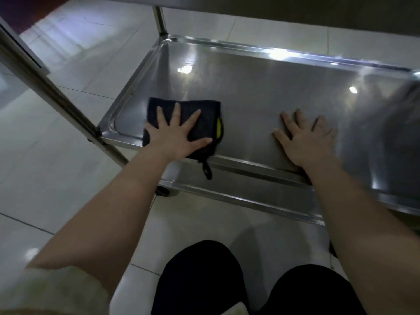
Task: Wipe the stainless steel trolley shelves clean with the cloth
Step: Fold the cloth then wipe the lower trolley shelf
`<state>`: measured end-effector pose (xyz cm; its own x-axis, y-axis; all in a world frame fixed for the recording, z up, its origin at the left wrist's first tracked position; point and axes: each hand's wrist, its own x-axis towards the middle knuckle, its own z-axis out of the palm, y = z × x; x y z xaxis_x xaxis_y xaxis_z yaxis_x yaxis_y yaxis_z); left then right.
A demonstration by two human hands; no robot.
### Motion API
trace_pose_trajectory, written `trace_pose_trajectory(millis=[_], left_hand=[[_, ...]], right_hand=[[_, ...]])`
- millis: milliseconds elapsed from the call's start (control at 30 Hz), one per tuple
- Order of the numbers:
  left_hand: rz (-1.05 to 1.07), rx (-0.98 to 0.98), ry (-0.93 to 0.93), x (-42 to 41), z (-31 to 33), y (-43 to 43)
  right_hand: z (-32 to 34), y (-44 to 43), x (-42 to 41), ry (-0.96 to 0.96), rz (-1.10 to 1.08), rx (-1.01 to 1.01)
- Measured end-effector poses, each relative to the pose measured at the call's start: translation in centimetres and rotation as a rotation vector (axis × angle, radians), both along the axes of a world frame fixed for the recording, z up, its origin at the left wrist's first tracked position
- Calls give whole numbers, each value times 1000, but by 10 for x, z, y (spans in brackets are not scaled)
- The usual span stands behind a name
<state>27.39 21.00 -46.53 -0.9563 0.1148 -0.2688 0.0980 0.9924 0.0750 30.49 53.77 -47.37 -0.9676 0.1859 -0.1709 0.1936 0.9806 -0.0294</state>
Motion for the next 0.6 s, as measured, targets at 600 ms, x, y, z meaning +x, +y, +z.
trace_pose_trajectory(millis=[600], left_hand=[[92,0,-53,-6,10,-39]], right_hand=[[-7,4,-2,41,-7,-6]])
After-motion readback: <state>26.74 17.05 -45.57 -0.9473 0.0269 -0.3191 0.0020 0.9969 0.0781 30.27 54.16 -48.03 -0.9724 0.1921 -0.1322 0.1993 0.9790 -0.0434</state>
